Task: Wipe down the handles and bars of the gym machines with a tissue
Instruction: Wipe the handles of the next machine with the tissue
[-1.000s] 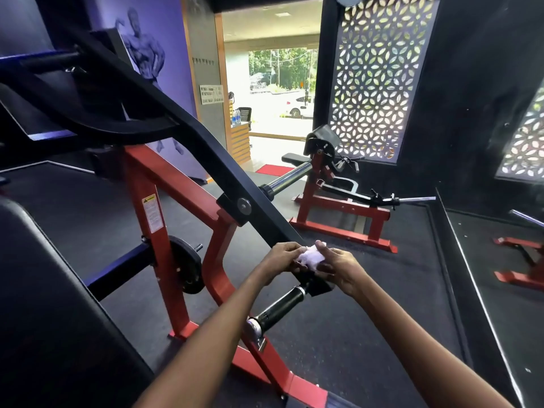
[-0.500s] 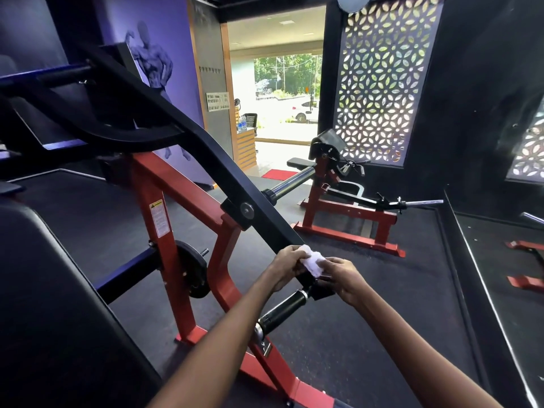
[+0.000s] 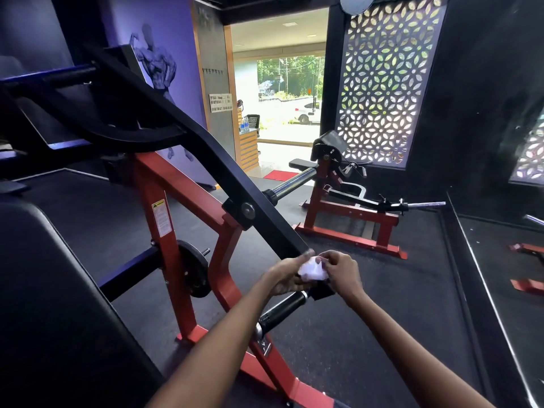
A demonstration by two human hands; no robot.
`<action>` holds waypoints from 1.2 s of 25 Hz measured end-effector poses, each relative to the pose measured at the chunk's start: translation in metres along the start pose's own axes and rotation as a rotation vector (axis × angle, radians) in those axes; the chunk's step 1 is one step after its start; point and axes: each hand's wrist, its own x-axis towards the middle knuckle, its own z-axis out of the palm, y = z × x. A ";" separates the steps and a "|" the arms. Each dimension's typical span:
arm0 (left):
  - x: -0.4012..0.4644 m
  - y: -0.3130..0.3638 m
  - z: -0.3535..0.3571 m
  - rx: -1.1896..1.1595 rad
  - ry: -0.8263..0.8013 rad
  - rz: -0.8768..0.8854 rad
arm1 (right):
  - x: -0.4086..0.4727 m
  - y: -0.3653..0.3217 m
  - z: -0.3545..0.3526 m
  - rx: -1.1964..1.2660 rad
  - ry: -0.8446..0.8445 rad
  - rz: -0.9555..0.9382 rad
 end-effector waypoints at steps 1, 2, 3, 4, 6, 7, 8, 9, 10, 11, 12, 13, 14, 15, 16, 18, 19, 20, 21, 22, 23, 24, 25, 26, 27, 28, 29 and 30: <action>0.001 -0.002 -0.001 0.055 -0.035 0.018 | 0.001 -0.001 -0.001 -0.050 0.001 -0.044; 0.002 -0.003 -0.002 0.121 -0.048 0.043 | 0.002 -0.003 -0.002 -0.078 0.027 -0.064; 0.004 -0.004 -0.004 0.208 -0.042 0.067 | 0.004 -0.003 -0.003 -0.073 0.067 -0.060; 0.004 -0.004 -0.005 0.315 -0.031 0.084 | 0.005 -0.004 -0.004 -0.039 0.108 -0.044; 0.003 -0.003 -0.008 0.520 -0.018 0.080 | 0.007 -0.006 -0.004 0.057 0.160 0.026; 0.004 -0.004 -0.010 0.555 -0.031 0.075 | 0.008 -0.006 -0.005 0.105 0.178 0.065; 0.004 -0.005 -0.011 0.541 -0.058 0.083 | 0.009 -0.006 -0.005 0.144 0.186 0.092; 0.004 -0.005 -0.012 0.485 -0.088 0.103 | 0.010 -0.005 -0.005 0.156 0.172 0.109; 0.003 -0.005 -0.011 0.378 -0.111 0.117 | 0.012 -0.004 -0.005 0.137 0.129 0.106; 0.002 -0.004 -0.011 0.274 -0.128 0.121 | 0.013 -0.003 -0.004 0.100 0.060 0.091; 0.003 -0.004 -0.010 0.212 -0.140 0.119 | 0.016 -0.001 -0.005 0.070 -0.010 0.073; 0.004 -0.005 -0.009 0.208 -0.150 0.112 | 0.019 0.000 -0.007 0.058 -0.067 0.064; 0.004 -0.006 -0.007 0.236 -0.155 0.103 | 0.022 0.000 -0.009 0.071 -0.110 0.058; 0.004 -0.007 -0.005 0.249 -0.162 0.093 | 0.024 -0.001 -0.012 0.106 -0.149 0.057; 0.005 -0.009 -0.004 0.229 -0.178 0.085 | 0.025 -0.002 -0.014 0.167 -0.183 0.058; 0.008 -0.012 -0.003 0.079 -0.199 0.082 | 0.026 -0.004 -0.019 0.251 -0.248 0.084; 0.008 -0.012 -0.003 -0.002 -0.190 0.083 | 0.026 -0.003 -0.023 0.224 -0.294 0.101; 0.008 -0.012 -0.003 -0.050 -0.180 0.089 | 0.026 -0.001 -0.027 0.187 -0.369 0.131; 0.009 -0.011 -0.003 -0.050 -0.160 0.100 | 0.026 0.000 -0.032 0.166 -0.468 0.180; 0.009 -0.011 -0.003 -0.030 -0.129 0.116 | 0.026 0.001 -0.037 0.203 -0.570 0.241; 0.010 -0.011 -0.004 -0.005 -0.096 0.122 | 0.028 0.004 -0.042 0.279 -0.630 0.286; 0.011 -0.011 -0.006 0.005 -0.075 0.117 | 0.029 0.005 -0.046 0.362 -0.643 0.318; 0.012 -0.011 -0.007 0.028 -0.099 0.096 | 0.029 0.006 -0.048 0.424 -0.619 0.338; 0.014 -0.011 -0.009 0.074 -0.153 0.067 | 0.027 0.004 -0.050 0.513 -0.575 0.361; 0.014 -0.012 -0.010 0.136 -0.206 0.045 | 0.028 0.006 -0.048 0.674 -0.530 0.418; 0.015 -0.012 -0.010 0.163 -0.223 0.050 | 0.027 0.007 -0.045 0.885 -0.482 0.509; 0.016 -0.012 -0.008 0.134 -0.191 0.078 | 0.026 0.010 -0.040 1.029 -0.445 0.594; 0.017 -0.012 -0.006 0.065 -0.118 0.116 | 0.022 0.012 -0.036 1.064 -0.423 0.640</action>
